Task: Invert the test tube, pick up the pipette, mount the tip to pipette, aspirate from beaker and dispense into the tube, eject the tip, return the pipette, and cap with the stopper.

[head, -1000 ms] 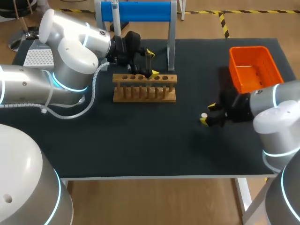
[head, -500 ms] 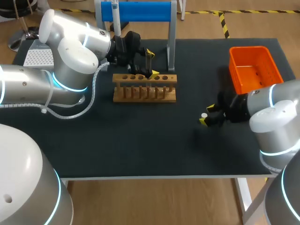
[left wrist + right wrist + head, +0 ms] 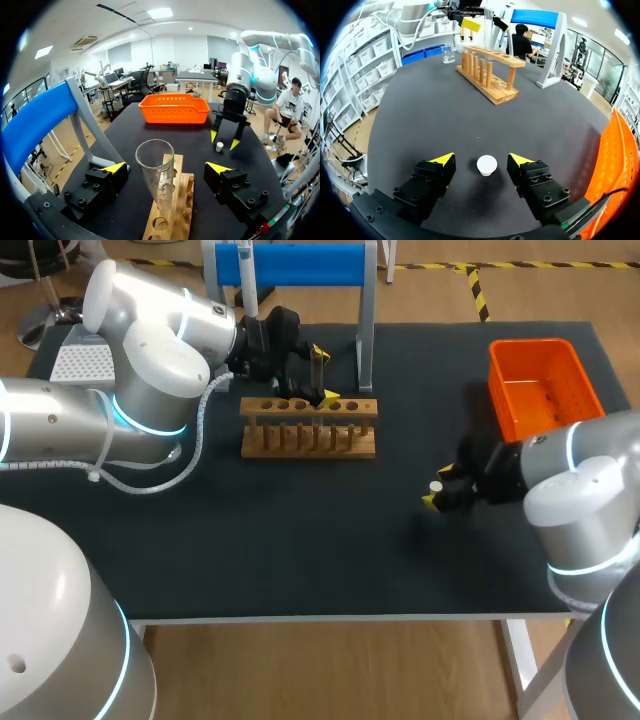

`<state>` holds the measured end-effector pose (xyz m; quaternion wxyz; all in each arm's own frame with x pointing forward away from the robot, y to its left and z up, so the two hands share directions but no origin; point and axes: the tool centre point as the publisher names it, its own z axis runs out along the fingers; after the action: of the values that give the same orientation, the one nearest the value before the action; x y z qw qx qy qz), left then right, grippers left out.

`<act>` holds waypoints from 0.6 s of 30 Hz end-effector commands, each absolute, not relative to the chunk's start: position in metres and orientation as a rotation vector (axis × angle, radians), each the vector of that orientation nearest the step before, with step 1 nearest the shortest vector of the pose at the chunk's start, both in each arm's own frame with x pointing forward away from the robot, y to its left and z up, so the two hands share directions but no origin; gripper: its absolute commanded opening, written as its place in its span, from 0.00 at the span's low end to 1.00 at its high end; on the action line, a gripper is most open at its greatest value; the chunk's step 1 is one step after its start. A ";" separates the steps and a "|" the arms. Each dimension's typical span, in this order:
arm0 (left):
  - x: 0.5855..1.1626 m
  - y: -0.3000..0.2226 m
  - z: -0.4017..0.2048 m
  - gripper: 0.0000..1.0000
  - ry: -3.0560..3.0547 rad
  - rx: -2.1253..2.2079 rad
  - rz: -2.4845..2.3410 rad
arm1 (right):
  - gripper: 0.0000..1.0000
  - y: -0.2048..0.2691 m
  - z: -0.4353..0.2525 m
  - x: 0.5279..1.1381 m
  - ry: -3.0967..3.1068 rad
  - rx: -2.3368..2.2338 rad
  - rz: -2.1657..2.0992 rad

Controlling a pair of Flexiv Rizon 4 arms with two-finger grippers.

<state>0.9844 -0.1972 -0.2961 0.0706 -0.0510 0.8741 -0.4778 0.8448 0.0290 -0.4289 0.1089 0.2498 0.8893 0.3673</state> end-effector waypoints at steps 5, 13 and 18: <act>0.985 -0.198 -0.296 1.00 2.632 -0.153 -1.436 | 0.62 0.031 -0.431 0.844 2.609 0.738 1.071; 0.985 -0.198 -0.296 1.00 2.632 -0.153 -1.436 | 0.48 0.030 -0.431 0.844 2.607 0.746 1.069; 0.985 -0.198 -0.296 1.00 2.632 -0.153 -1.436 | 0.48 0.030 -0.431 0.844 2.607 0.749 1.066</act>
<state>0.9844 -0.1972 -0.2961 0.0706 -0.0510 0.8741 -0.4778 0.8446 0.0295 -0.4308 0.1133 0.2551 0.8883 0.3646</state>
